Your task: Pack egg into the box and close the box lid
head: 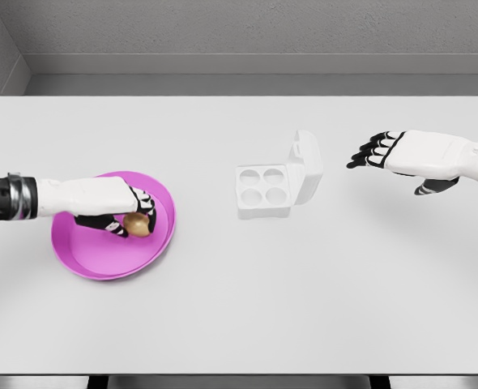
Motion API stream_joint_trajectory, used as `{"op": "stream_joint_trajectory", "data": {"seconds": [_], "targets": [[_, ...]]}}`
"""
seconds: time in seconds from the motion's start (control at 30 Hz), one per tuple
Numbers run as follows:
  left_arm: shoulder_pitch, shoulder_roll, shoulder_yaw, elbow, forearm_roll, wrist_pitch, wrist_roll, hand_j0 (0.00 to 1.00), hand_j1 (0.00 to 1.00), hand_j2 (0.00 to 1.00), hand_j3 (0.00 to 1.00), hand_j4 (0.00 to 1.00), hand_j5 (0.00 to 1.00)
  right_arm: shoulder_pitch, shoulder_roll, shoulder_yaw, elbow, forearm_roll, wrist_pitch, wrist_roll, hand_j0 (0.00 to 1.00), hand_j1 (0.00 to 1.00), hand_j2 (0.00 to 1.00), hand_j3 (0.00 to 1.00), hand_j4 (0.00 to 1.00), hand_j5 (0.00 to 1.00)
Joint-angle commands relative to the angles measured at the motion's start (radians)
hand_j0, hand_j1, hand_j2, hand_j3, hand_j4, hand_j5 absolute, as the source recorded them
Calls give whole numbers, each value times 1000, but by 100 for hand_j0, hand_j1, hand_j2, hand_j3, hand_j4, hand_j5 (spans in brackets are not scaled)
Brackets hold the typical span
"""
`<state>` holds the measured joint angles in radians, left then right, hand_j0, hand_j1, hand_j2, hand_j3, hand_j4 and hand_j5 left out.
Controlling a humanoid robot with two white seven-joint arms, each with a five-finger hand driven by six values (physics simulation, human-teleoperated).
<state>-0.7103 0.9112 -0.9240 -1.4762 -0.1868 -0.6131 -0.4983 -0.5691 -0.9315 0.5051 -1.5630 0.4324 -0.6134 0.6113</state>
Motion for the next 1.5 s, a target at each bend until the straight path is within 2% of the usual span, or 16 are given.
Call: {"op": "stream_joint_trajectory", "data": {"seconds": [0.0, 0.13, 0.23, 0.53, 0.6, 0.73, 0.93, 1.07, 1.27, 1.37, 1.47], "targets": [[-3, -2, 5, 2, 12, 2, 4, 30, 30, 30, 30, 30, 30, 0, -1, 0, 0, -4, 3, 0, 100, 100, 100, 100, 100, 100], [-29, -49, 5, 5, 15, 2, 6, 30, 30, 30, 30, 30, 30, 0, -1, 0, 0, -4, 3, 0, 100, 100, 100, 100, 100, 100], [-52, -129, 5, 73, 17, 2, 6, 30, 30, 30, 30, 30, 30, 0, -1, 0, 0, -4, 3, 0, 100, 100, 100, 100, 100, 100], [-78, -238, 4, 116, 13, 2, 6, 29, 29, 29, 29, 29, 29, -2, -1, 0, 0, -4, 3, 0, 100, 100, 100, 100, 100, 100], [-84, -270, 4, 151, 13, 2, 6, 29, 29, 29, 29, 29, 29, -2, -1, 0, -2, -6, 3, 0, 100, 100, 100, 100, 100, 100], [-101, -311, 2, 182, 10, 2, 6, 29, 29, 29, 29, 29, 29, -5, -1, 0, -3, -6, 3, 0, 100, 100, 100, 100, 100, 100], [-115, -341, 1, 183, 6, 2, 4, 29, 29, 29, 29, 29, 29, -5, 3, 0, -5, -6, 3, 0, 100, 100, 100, 100, 100, 100], [-133, -388, -1, 258, 3, 2, 0, 29, 29, 29, 29, 29, 29, -6, 5, 12, -5, -6, 3, 0, 100, 100, 100, 100, 100, 100], [-169, -433, 1, 272, 1, 2, -3, 29, 29, 29, 29, 29, 29, -3, 2, 13, -3, -4, 3, 0, 100, 100, 100, 100, 100, 100], [-192, -474, -1, 340, -2, 2, -3, 29, 29, 29, 29, 29, 29, -8, 5, 9, -3, -6, 3, 0, 100, 100, 100, 100, 100, 100], [-196, -492, 1, 358, -3, 2, -5, 29, 29, 29, 29, 29, 29, -8, -1, 3, 1, -6, 3, 0, 100, 100, 100, 100, 100, 100]]}}
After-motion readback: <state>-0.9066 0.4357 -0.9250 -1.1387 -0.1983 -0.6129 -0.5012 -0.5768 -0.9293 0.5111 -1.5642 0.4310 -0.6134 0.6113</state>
